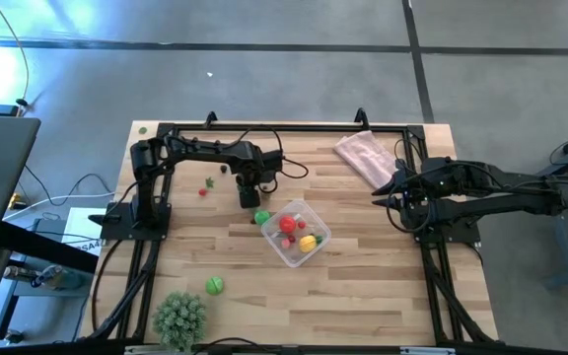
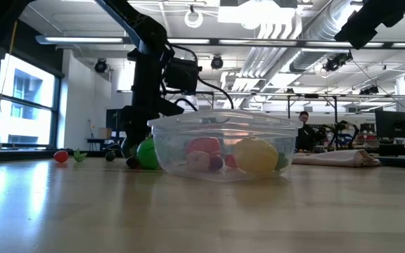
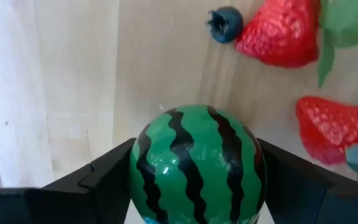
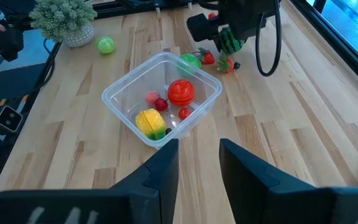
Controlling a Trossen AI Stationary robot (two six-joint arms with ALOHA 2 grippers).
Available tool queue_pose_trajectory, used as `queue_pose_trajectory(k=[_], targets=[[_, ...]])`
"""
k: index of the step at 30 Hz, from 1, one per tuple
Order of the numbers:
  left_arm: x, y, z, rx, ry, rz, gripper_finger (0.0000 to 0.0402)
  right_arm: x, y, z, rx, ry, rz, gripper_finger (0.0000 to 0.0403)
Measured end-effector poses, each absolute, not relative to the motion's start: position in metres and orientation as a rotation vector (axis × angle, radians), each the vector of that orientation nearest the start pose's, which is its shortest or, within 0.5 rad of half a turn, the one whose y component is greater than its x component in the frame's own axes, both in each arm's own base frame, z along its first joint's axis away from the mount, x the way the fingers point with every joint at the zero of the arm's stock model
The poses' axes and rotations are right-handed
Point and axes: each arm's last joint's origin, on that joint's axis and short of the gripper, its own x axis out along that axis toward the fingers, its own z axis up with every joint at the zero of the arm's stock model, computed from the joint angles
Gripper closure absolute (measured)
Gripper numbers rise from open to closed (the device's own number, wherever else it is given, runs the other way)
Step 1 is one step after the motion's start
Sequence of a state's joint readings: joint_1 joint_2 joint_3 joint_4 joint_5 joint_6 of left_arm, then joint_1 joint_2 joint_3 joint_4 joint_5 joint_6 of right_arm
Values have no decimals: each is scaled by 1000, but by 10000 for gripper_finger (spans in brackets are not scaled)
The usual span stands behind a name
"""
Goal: Pick and placing Produce into tupperware
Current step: Put the green watermelon into the transparent container
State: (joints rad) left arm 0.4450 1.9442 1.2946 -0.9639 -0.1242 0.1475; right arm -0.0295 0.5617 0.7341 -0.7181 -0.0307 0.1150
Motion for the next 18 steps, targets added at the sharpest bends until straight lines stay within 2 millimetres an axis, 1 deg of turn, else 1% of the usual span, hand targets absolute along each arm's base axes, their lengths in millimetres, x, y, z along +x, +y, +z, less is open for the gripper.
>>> queue_pose_trajectory(k=[4, 6, 9, 11, 14, 18], targets=[[305, 149, 164, -162, 1616, 339, 107, 110, -2, 295, 128, 545, -30, 297], [304, 149, 173, -160, 1587, 349, 110, 110, -2, 295, 128, 545, -30, 297], [304, 149, 194, -172, 1548, 375, 126, 110, -2, 295, 129, 545, -30, 297], [306, 150, 214, -173, 1511, 390, 132, 110, -2, 295, 128, 545, -30, 297], [311, 151, 250, -197, 1420, 397, 130, 110, -2, 295, 128, 545, -30, 297], [321, 153, 302, -253, 1235, 359, 107, 110, -2, 295, 128, 545, -30, 297]])
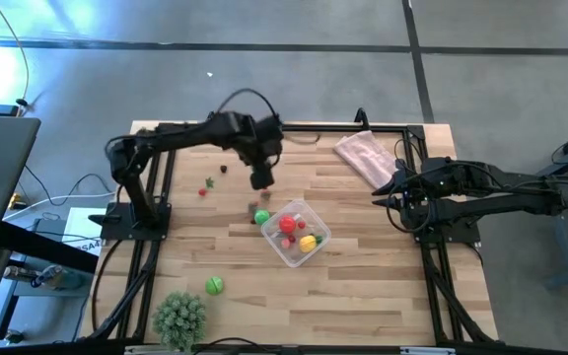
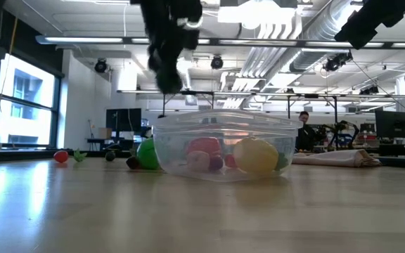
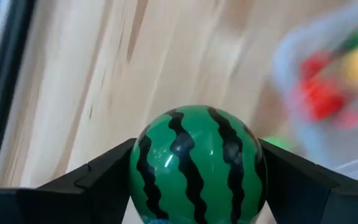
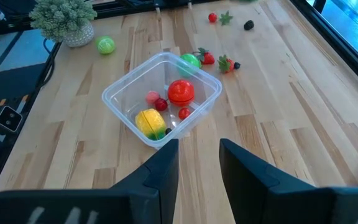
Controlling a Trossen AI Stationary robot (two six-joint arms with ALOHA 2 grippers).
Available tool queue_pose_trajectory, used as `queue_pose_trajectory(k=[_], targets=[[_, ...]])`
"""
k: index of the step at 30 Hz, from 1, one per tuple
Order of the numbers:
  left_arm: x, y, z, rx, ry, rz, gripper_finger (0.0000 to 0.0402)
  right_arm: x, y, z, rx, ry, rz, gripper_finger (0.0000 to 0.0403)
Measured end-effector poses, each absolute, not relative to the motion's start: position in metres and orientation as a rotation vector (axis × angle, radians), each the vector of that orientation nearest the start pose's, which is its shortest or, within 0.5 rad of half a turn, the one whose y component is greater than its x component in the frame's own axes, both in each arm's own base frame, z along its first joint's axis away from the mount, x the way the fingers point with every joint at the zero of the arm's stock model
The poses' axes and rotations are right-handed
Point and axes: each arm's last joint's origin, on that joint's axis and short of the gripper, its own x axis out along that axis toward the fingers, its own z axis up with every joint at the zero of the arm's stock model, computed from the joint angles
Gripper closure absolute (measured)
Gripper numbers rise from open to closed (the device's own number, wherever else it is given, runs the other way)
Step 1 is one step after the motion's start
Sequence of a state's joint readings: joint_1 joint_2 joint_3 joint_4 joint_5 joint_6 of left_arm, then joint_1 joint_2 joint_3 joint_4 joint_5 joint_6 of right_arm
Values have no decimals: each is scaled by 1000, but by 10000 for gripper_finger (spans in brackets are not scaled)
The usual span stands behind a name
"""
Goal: Pick and placing Produce into tupperware
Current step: Put the green watermelon into the transparent container
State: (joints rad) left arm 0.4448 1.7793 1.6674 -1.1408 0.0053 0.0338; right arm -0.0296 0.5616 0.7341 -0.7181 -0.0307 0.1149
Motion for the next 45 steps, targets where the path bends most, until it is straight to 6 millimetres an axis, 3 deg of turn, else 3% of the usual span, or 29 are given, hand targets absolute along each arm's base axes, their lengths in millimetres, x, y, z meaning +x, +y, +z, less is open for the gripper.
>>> queue_pose_trajectory(k=[5, 8, 14, 19, 27, 34, 40, 45], targets=[[331, 141, 364, -276, 997, 234, 117, 110, -2, 295, 128, 545, -30, 297], [340, 123, 390, -245, 875, 137, 133, 110, -2, 295, 128, 545, -30, 297], [361, 80, 401, -164, 773, 15, 128, 110, -2, 295, 128, 545, -30, 297], [381, 54, 372, -117, 878, -8, 104, 110, -2, 295, 129, 545, -30, 297], [418, 32, 316, -94, 1021, -72, 133, 110, -2, 295, 128, 545, -30, 297], [440, 24, 264, -78, 1162, -102, 102, 110, -2, 295, 128, 545, -30, 297], [448, 25, 235, -80, 1246, -106, 133, 110, -2, 295, 128, 545, -30, 297], [450, 25, 220, -74, 1305, -112, 128, 110, -2, 295, 129, 545, -30, 297]])
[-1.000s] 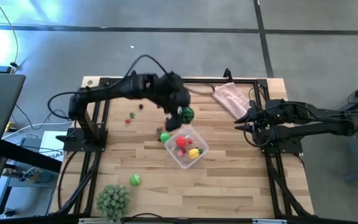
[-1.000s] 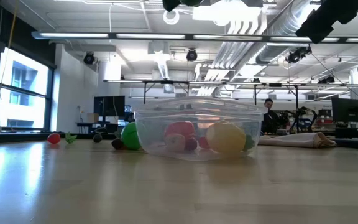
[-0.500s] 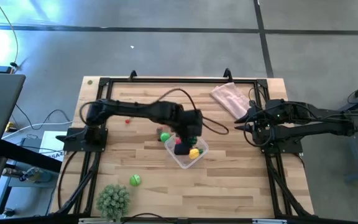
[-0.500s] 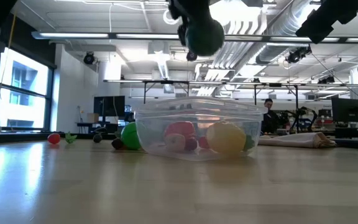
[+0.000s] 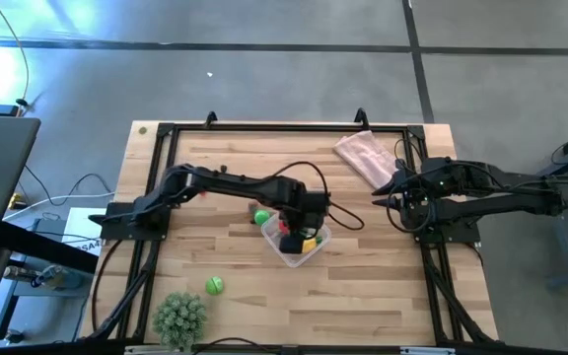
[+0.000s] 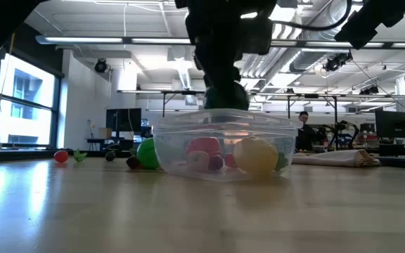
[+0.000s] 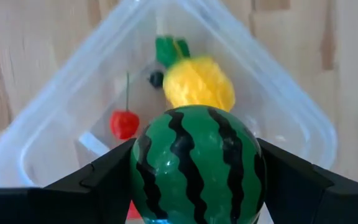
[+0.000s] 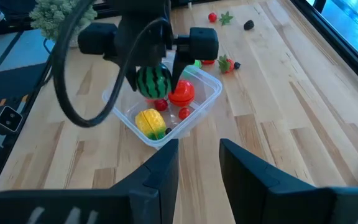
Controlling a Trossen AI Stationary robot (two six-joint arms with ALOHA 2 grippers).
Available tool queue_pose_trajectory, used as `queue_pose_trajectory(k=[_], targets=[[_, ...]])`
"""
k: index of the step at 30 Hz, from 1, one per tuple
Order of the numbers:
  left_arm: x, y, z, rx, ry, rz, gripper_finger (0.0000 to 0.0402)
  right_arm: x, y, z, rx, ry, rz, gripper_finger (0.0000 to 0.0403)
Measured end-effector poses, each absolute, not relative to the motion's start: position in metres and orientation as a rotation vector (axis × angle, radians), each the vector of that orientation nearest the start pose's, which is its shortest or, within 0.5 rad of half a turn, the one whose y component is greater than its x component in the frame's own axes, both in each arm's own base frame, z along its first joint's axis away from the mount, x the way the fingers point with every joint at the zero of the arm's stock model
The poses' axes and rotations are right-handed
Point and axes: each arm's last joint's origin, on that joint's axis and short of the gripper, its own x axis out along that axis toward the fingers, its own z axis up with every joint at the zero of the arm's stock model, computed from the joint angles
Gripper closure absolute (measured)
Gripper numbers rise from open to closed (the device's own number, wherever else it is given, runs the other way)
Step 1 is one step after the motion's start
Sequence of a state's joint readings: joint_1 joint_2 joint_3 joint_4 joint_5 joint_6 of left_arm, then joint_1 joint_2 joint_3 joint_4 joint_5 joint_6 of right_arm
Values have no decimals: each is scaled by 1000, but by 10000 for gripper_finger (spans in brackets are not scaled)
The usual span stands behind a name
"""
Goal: Pick and placing Produce into tupperware
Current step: Put the green watermelon into the transparent container, then put the green cabbage into the transparent container
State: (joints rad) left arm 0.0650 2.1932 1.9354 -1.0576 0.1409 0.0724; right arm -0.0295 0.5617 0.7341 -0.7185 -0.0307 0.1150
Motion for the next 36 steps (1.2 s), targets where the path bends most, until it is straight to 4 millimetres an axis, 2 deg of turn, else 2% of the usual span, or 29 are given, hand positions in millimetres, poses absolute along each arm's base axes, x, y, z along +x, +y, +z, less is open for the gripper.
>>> queue_pose_trajectory(k=[6, 19, 26, 30, 33, 36], targets=[[453, 26, 213, -46, 1309, -93, 85, 110, -2, 295, 128, 546, -30, 297], [450, 26, 217, -40, 1329, -100, 118, 110, -2, 295, 128, 546, -30, 297], [445, 28, 262, -7, 1342, -26, 125, 110, -2, 295, 128, 547, -30, 297], [437, 34, 292, 34, 1357, 95, 130, 110, -2, 295, 128, 547, -30, 297], [425, 47, 316, -7, 1375, 252, 134, 110, -2, 295, 129, 547, -30, 297], [412, 68, 326, -99, 1384, 408, 139, 110, -2, 295, 129, 547, -30, 297]])
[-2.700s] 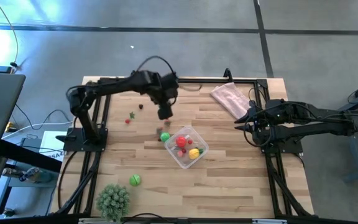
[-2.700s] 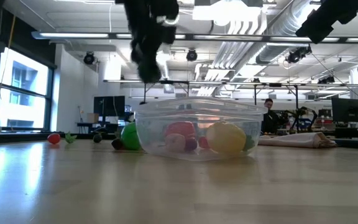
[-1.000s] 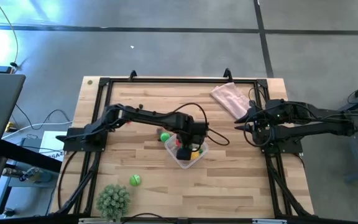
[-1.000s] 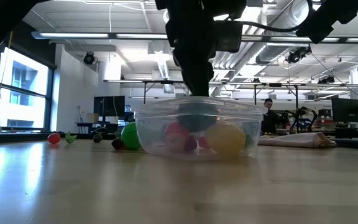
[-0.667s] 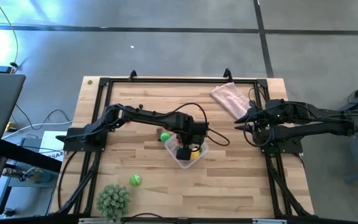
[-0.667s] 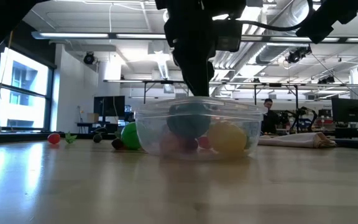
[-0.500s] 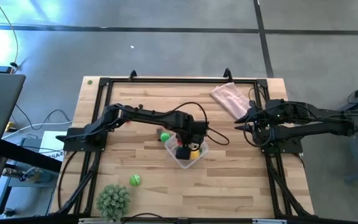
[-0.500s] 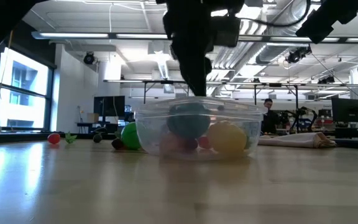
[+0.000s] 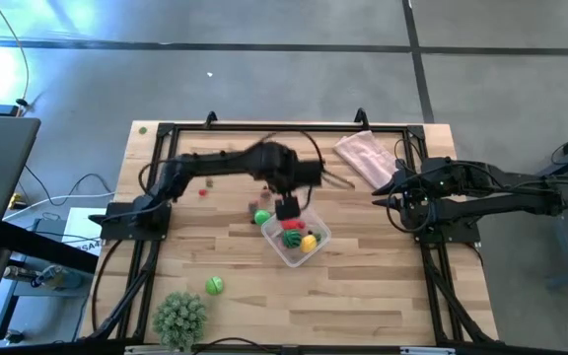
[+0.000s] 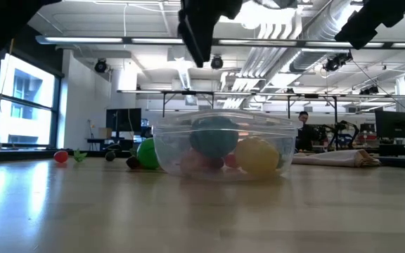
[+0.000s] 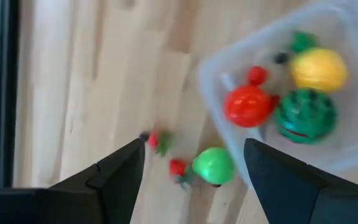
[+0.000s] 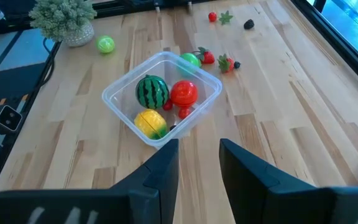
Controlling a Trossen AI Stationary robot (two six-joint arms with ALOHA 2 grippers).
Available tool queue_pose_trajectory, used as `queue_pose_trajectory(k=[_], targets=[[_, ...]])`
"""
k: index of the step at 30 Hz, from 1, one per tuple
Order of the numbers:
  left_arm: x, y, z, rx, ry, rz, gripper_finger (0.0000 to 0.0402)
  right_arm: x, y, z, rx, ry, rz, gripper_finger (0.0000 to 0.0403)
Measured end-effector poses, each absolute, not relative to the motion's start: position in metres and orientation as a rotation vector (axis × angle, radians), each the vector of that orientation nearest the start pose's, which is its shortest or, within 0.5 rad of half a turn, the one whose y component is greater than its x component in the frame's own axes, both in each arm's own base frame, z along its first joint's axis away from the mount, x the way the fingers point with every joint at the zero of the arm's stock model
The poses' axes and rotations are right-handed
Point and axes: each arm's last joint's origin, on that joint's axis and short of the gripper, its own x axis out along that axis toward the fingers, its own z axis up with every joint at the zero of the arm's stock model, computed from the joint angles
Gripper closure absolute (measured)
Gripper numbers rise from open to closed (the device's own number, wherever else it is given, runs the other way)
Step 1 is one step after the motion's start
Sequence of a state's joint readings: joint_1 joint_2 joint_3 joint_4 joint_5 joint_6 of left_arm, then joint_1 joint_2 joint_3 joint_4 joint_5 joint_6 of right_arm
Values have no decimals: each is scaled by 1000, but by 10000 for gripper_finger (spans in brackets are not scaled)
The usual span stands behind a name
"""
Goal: Pick and placing Produce into tupperware
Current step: Put the green cabbage into the transparent container
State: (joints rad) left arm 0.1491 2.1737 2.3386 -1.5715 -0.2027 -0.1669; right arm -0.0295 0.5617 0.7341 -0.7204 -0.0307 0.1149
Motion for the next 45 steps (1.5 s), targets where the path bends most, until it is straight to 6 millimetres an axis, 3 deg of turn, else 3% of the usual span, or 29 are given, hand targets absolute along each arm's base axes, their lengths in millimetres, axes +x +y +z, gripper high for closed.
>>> queue_pose_trajectory(k=[6, 10, 18, 24, 34, 41, 45], targets=[[383, 109, 349, -259, 1319, 522, 158, 110, -2, 295, 128, 548, -30, 297], [371, 121, 361, -279, 1298, 464, 176, 110, -2, 295, 128, 548, -30, 297], [368, 110, 369, -275, 1279, 182, 208, 110, -2, 295, 129, 548, -30, 297], [363, 112, 362, -425, 1297, 358, 221, 110, -2, 295, 129, 548, -30, 297], [300, 90, 339, -533, 1435, 514, 225, 110, -2, 295, 129, 548, -30, 297], [285, 63, 326, -582, 1366, 457, 228, 110, -2, 295, 128, 548, -30, 297], [277, 55, 321, -741, 1401, 647, 228, 110, -2, 295, 129, 548, -30, 297]])
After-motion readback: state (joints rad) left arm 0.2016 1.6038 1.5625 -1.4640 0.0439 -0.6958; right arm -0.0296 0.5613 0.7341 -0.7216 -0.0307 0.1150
